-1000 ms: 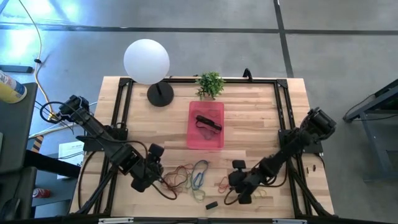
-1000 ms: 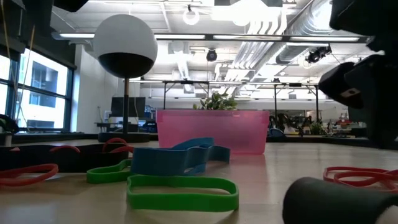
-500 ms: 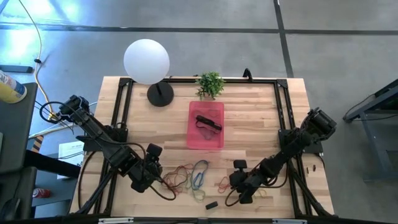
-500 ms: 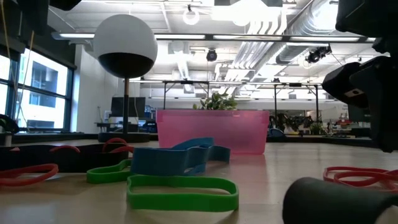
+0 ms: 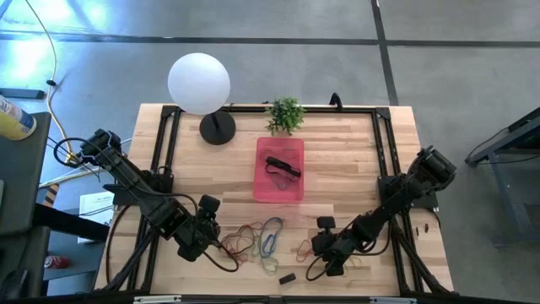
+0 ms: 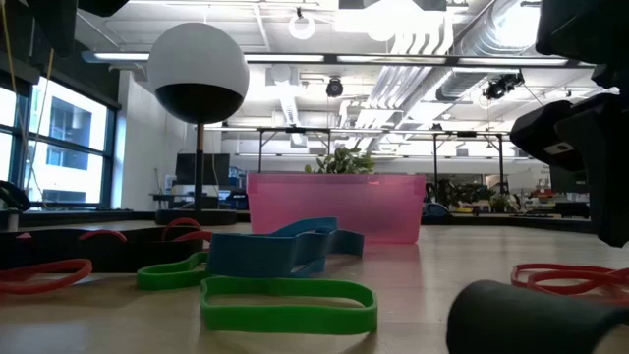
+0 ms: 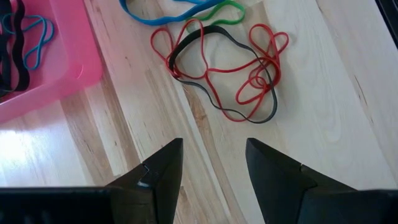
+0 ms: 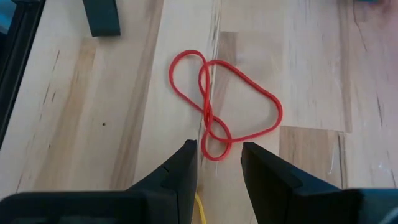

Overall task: Pick and place rubber bands into bin
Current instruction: Put the red rubber band into the red bin

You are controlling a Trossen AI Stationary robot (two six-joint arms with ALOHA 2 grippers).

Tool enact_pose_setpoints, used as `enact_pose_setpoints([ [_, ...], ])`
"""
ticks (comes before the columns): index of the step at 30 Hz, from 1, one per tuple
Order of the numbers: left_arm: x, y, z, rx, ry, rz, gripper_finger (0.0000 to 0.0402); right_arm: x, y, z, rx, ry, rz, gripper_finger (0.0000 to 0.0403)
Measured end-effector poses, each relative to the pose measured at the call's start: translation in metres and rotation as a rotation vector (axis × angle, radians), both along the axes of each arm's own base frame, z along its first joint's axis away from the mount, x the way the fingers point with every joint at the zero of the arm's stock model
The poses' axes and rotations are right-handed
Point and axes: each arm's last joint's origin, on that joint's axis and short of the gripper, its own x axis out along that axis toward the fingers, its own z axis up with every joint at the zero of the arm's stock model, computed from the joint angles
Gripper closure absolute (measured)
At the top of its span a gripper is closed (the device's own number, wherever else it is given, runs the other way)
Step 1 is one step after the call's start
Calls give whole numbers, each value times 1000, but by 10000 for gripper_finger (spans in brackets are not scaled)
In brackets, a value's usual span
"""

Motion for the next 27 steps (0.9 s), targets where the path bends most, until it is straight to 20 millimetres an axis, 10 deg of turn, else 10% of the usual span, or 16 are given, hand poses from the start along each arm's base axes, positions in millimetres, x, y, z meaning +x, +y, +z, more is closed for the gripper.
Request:
enact_pose_setpoints([
  [18, 0, 0, 0, -4, 4, -1, 236, 4, 2, -14, 11, 8, -74, 293],
  [27, 0, 0, 0, -4, 3, -1, 236, 4, 3, -13, 27, 0, -78, 394],
])
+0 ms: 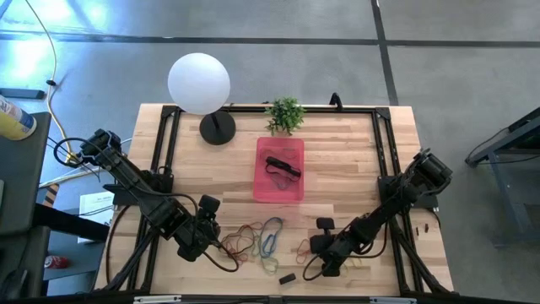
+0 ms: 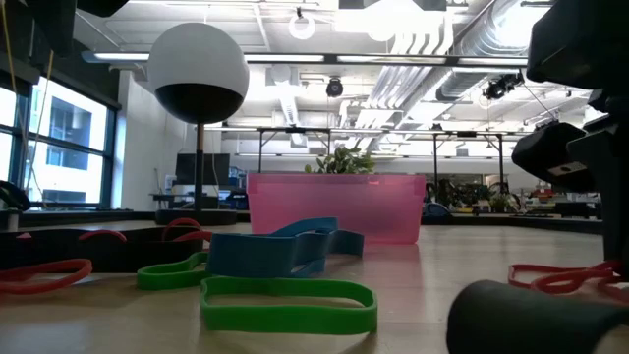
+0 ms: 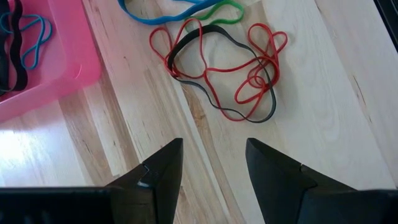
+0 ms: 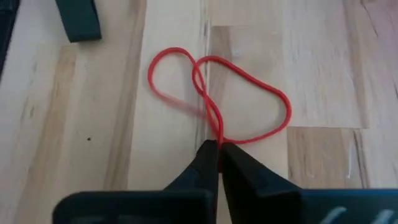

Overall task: Pick and place rubber bands into bin
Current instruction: Put the red rubber band into the red bin

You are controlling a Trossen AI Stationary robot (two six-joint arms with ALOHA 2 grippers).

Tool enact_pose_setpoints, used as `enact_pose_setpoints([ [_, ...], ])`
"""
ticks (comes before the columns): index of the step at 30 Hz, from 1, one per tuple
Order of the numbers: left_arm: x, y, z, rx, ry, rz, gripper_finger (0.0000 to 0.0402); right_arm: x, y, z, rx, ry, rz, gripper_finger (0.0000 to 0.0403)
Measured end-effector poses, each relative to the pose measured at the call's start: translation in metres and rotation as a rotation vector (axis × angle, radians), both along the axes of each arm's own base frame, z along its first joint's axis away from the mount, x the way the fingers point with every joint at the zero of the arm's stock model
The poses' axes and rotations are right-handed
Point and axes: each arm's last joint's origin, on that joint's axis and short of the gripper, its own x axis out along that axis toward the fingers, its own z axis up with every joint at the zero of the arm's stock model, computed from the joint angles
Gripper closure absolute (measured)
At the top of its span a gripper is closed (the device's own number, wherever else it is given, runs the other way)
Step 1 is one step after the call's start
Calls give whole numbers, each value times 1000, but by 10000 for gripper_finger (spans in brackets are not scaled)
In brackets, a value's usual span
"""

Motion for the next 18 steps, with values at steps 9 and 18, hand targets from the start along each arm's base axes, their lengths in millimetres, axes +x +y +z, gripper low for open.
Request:
enact_pose_setpoints([
  [9, 0, 0, 0, 0, 0, 0, 236, -2, -2, 13, 41, -14, -37, 397],
  [18, 0, 0, 0, 3, -2, 1, 236, -12, -16, 65, 36, -165, -76, 400],
])
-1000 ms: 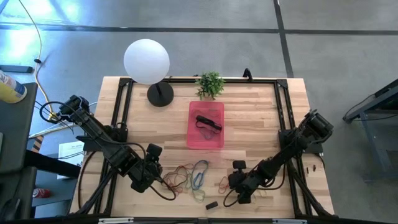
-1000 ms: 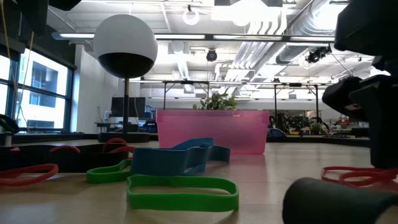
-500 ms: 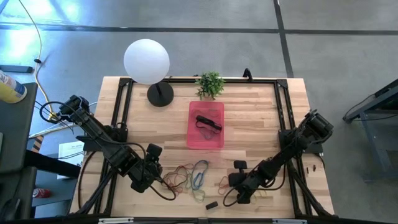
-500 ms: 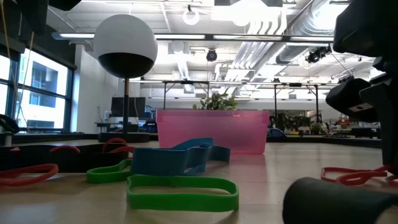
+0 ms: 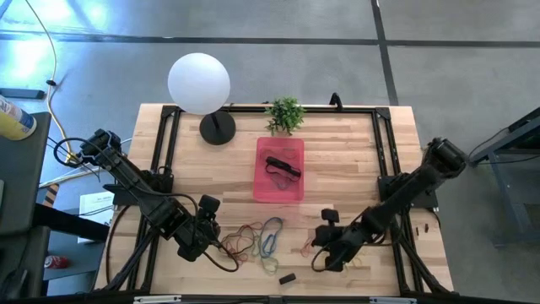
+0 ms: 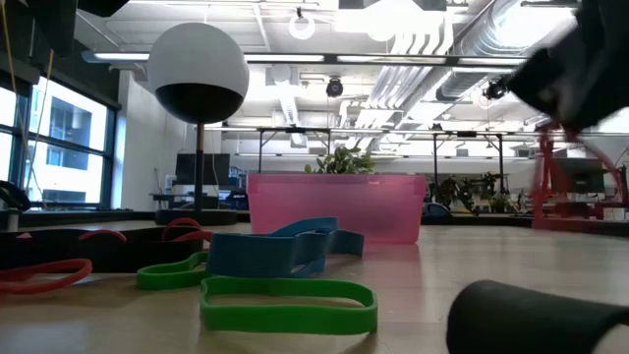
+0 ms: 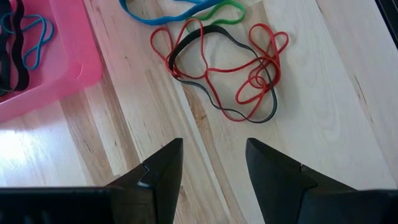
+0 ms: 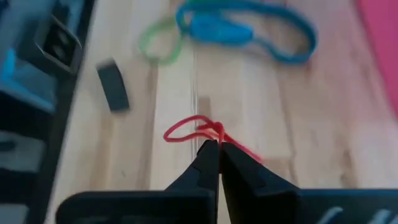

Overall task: Pick and place rubber bands into bin
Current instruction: Put the red rubber band into the red bin

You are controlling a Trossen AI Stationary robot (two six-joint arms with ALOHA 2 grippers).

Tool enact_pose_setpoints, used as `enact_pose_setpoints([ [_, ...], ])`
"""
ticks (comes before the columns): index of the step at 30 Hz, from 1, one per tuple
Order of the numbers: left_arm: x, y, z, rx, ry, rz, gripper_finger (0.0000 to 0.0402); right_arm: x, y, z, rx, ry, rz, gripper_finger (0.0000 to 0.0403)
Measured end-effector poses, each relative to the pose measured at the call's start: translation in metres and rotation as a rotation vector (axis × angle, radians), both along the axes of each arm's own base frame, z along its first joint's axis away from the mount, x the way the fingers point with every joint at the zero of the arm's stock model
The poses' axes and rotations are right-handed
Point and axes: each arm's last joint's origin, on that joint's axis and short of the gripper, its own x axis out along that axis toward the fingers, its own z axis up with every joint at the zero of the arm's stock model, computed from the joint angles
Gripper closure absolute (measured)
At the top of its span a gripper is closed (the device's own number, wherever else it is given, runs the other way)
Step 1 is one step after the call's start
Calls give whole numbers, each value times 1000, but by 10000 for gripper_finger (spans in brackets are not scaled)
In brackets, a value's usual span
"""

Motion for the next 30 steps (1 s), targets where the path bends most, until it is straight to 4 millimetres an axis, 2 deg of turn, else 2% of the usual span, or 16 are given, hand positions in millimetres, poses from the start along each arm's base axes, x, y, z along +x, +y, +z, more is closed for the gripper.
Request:
enact_pose_setpoints([
  [9, 0, 1, 0, 8, -6, 4, 236, -11, -19, 65, 66, -283, -33, 402],
  [11, 1, 1, 0, 18, -13, 8, 236, -15, -28, 74, 44, -322, -116, 402],
  [14, 1, 1, 0, 20, -24, 14, 236, -20, -44, 80, -9, -282, -236, 402],
  [17, 2, 1, 1, 13, -29, 25, 236, -17, -49, 91, -55, -242, -233, 402],
  [22, 2, 1, 1, 9, -30, 35, 236, -6, -53, 119, -184, -309, -145, 402],
  [27, 2, 1, 1, 22, -46, 45, 236, 7, -73, 142, -279, -354, -143, 402],
  [30, 4, 1, 2, 26, -69, 52, 236, 15, -90, 148, -321, -362, -168, 402],
])
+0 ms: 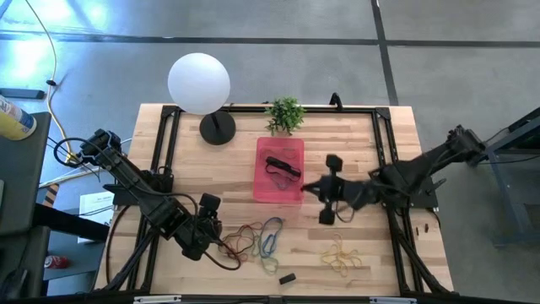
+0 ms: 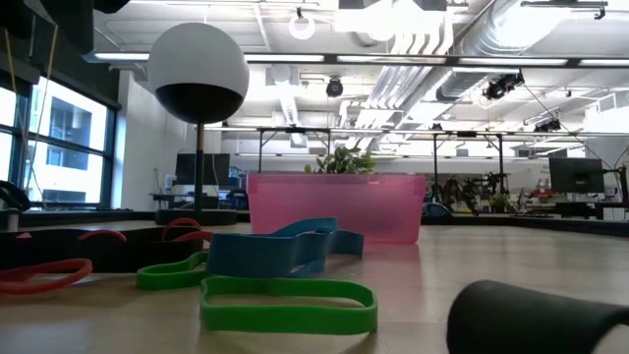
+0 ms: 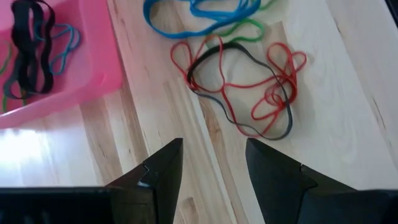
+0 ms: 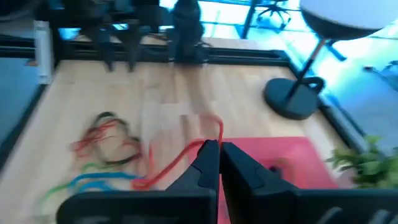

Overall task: Pick and place rubber bands into bin
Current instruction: Put the red rubber band into the red bin

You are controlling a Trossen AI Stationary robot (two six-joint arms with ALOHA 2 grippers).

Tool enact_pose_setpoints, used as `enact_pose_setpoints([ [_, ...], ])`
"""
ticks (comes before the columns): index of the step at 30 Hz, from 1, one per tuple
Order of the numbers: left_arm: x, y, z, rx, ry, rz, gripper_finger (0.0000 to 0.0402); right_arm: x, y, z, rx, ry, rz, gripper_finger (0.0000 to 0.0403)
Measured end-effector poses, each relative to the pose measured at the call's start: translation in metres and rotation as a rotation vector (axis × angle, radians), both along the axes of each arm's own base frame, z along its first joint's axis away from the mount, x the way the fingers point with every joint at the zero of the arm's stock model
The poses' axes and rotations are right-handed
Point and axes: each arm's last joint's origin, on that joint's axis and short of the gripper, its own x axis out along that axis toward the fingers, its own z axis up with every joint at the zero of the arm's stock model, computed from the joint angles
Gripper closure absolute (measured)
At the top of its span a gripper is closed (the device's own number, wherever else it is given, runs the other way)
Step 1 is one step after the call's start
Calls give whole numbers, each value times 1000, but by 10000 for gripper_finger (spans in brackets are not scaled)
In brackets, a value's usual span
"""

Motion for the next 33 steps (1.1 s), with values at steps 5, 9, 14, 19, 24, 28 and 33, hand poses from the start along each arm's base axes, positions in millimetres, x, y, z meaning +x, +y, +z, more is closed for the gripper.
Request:
enact_pose_setpoints([
  [5, 4, -1, 2, 5, -58, 14, 236, 13, -32, -2, 13, 25, -48, 403],
  [9, 8, -2, 4, 31, -135, 40, 236, 29, -56, -13, 41, 71, -74, 403],
  [14, 11, -2, 7, 66, -206, 69, 236, 55, -83, -38, 70, 149, -77, 403],
  [19, 13, -2, 8, 71, -240, 106, 236, 74, -115, -70, 94, 244, -163, 402],
  [24, 13, -2, 8, 52, -248, 136, 236, 81, -148, -91, 164, 290, -284, 403],
  [28, 13, -2, 8, 44, -251, 147, 236, 79, -168, -96, 199, 298, -355, 402],
  [33, 13, -2, 8, 54, -263, 155, 236, 75, -186, -96, 233, 291, -393, 401],
])
